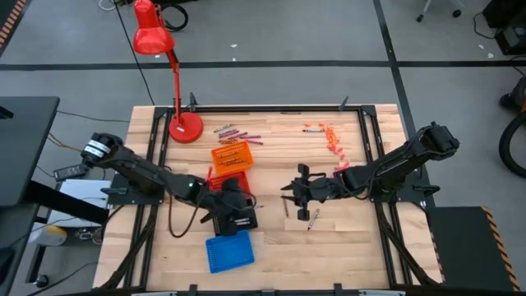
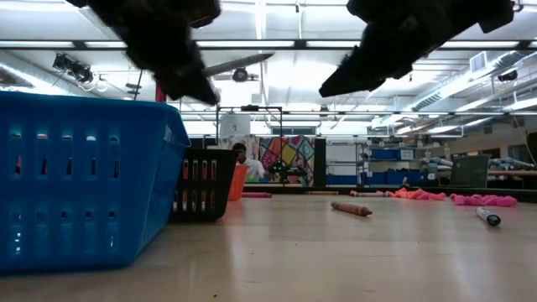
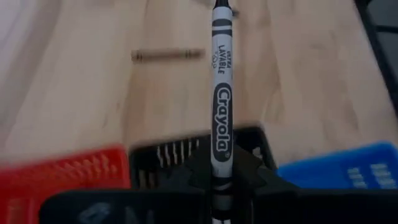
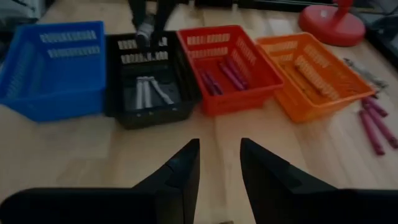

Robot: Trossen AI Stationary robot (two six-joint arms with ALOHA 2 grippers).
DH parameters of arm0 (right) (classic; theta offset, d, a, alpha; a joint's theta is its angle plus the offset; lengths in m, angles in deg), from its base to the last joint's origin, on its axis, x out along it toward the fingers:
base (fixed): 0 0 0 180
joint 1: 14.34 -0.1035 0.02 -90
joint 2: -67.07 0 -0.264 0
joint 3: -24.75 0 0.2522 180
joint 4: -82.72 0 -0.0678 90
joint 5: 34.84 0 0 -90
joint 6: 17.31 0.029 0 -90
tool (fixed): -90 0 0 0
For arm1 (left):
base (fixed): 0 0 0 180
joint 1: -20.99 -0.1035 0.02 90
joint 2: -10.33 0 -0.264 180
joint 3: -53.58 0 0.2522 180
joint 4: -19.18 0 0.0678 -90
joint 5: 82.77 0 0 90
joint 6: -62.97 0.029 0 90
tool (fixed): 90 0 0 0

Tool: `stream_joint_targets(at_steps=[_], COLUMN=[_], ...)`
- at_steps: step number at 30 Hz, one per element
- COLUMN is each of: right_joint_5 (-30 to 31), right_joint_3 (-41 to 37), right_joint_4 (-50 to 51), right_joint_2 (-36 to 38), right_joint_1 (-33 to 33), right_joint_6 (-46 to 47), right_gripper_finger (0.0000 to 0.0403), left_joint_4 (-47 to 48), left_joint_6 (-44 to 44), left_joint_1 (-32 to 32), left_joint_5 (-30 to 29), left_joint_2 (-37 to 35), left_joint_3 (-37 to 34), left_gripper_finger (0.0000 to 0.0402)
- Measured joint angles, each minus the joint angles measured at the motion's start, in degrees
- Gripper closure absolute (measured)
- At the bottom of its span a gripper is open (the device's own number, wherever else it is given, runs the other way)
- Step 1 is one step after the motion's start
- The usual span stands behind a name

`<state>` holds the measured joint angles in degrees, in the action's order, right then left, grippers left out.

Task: Sort crayons
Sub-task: Put the black crayon into the black basket

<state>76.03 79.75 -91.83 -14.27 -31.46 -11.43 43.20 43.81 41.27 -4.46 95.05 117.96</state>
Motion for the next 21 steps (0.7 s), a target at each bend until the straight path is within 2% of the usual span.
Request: stream_joint_targets(at_steps=[9,14,21], right_joint_5=[2.16,6.49,8.02], right_joint_3=[0.0,-0.1,-4.91], right_joint_4=[1.72,3.75,0.8], right_joint_2=[-0.02,-0.04,-0.04], right_joint_1=[-0.11,-0.05,2.2], right_joint_6=[-0.9,-1.81,-3.37], right_gripper_finger=[0.0284,0.0284,0.0284], left_joint_4=[5.68,5.69,5.24], left_joint_6=[-1.57,-3.16,-7.17], left_joint_1=[2.16,3.25,3.67], left_joint_5=[-0.04,-0.02,-0.08], left_joint_2=[-0.04,0.0,0.05], left_joint_3=[-0.31,-2.36,-5.03], left_gripper_finger=[0.037,0.0368,0.0368])
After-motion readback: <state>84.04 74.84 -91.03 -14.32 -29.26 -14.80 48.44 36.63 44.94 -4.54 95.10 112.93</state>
